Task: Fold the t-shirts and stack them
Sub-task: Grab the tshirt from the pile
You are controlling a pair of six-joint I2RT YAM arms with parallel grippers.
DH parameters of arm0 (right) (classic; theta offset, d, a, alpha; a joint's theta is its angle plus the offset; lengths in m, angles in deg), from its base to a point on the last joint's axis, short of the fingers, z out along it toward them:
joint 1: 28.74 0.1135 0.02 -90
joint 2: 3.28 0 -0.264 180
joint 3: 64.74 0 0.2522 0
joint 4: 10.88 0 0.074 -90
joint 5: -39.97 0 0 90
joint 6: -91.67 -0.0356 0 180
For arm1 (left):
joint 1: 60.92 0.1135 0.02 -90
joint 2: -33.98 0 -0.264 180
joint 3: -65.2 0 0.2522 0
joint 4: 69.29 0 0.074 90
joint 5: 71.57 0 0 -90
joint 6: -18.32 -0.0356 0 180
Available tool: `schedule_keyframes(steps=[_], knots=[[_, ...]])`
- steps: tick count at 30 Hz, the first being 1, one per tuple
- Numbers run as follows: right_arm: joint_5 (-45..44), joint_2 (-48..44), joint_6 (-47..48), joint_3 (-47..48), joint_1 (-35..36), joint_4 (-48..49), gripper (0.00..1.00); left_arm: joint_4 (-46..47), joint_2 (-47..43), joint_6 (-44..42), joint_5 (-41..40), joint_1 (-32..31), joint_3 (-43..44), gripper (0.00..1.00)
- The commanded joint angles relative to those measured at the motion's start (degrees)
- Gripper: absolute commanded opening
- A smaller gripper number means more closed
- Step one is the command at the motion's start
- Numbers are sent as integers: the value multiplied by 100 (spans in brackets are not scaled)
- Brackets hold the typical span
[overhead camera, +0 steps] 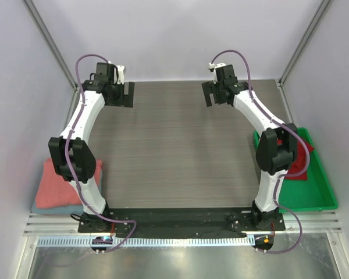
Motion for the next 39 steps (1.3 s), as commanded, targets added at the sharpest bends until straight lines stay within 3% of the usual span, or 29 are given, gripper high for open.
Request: schedule_keyframes(steps=[1, 2, 4, 10, 14, 18, 19, 21, 28, 39], knots=[[-480, -913, 967, -37, 35, 83, 100, -217, -129, -142, 764, 37, 570, 100], [-307, -1081, 1304, -108, 0, -213, 100, -297, -128, -249, 1167, 28, 666, 100], [177, -1669, 1815, -222, -236, -487, 100, -386, -85, -487, 1188, -103, 728, 99], [-559, -2601, 1931, -898, -1063, -1191, 100, -430, 30, -575, 1021, -306, 826, 91], [-1051, -2813, 2151, -1513, -1853, -1912, 94, -649, 126, -873, 1030, -315, 781, 85], [-877, -3130, 2221, -2313, -2749, -1957, 78, -948, 346, -997, 1284, -315, 896, 79], [-763, -3139, 2187, -2436, -2882, -1939, 69, -957, 364, -980, 1346, -315, 878, 79], [-308, -3078, 2125, -2657, -3111, -1895, 65, -940, 408, -936, 1417, -315, 887, 79], [668, -2691, 1782, -2403, -3560, -1807, 65, -843, 478, -1032, 1075, -490, 808, 79], [1963, -2463, 2213, -1419, -3604, -2220, 66, -632, 197, -1419, 450, -983, 351, 80]])
